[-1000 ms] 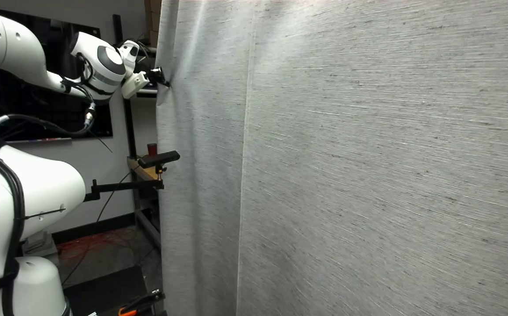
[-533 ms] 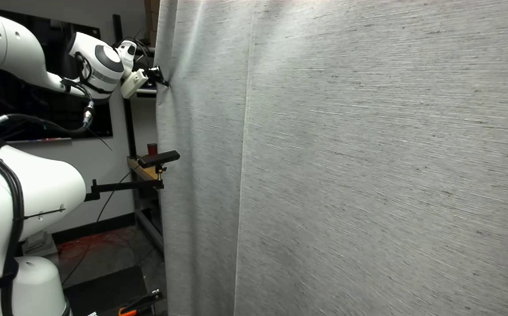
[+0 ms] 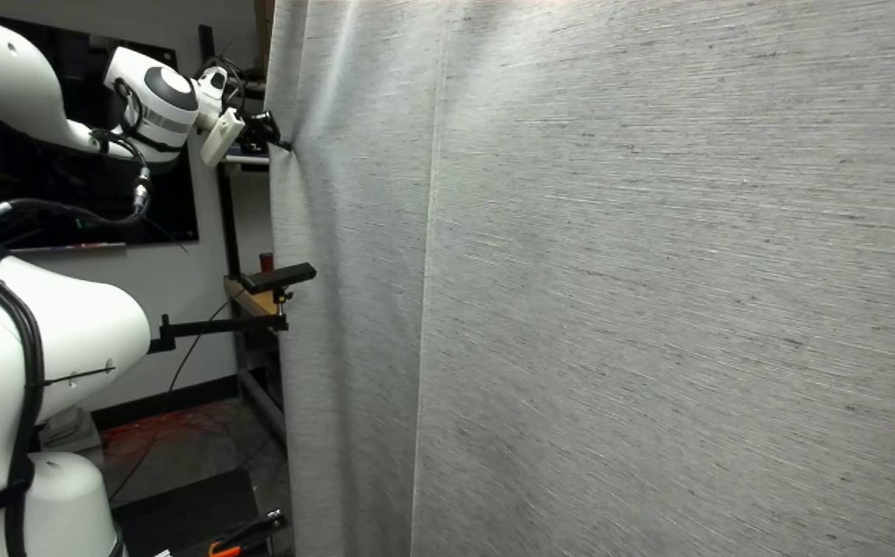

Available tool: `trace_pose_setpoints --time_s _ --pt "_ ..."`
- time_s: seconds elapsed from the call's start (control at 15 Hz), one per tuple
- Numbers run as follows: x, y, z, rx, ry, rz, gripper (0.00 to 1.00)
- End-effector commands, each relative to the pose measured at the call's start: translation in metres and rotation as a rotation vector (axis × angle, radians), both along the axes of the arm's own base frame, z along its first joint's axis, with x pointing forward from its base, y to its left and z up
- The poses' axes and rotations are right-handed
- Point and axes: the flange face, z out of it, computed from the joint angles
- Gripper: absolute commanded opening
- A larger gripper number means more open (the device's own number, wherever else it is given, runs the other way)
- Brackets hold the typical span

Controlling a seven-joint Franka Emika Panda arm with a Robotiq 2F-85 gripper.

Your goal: Pull the curtain to the left, then to the right, then to the left fully

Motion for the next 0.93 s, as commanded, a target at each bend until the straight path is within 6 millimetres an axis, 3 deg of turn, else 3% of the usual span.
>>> trace_pose_setpoints --time_s 0.0,0.4,0.87 --pt "-0.044 0.032 -0.051 -0.112 -0.017 -0.028 0.0" --pt "-0.078 0.044 -0.042 -0.118 -0.057 -0.037 0.0" --pt "-0.104 0.061 -0.036 -0.134 -0.021 -0.005 0.0"
